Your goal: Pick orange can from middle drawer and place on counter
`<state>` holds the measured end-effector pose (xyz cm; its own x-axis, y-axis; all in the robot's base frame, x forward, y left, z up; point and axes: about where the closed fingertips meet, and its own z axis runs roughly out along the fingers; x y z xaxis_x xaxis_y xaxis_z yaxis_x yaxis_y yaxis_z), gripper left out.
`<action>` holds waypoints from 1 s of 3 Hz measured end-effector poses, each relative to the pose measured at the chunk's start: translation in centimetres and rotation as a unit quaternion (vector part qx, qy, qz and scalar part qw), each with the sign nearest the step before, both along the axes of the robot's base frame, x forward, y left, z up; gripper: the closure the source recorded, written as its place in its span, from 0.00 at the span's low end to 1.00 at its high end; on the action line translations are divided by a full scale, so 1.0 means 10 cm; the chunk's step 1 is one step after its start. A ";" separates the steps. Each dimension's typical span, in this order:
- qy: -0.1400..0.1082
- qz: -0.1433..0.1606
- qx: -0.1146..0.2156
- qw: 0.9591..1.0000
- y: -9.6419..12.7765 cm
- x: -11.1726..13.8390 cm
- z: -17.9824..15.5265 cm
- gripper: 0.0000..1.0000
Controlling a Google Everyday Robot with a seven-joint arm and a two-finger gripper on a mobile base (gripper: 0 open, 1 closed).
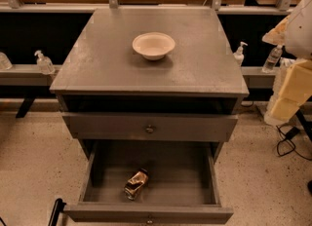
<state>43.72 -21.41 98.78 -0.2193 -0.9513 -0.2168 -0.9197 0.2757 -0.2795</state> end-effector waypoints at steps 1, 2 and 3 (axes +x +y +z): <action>0.005 0.007 0.001 1.000 0.05 0.01 -0.06 0.00; 0.055 0.069 0.007 0.996 0.46 0.10 -0.58 0.00; 0.070 0.167 0.017 0.983 1.09 -0.02 -0.98 0.00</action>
Offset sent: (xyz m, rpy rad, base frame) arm 0.0206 0.0932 -0.1257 0.0288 0.2564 0.3012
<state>43.51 -10.53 88.94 0.0733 -0.9681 -0.2398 -0.9895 -0.0406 -0.1387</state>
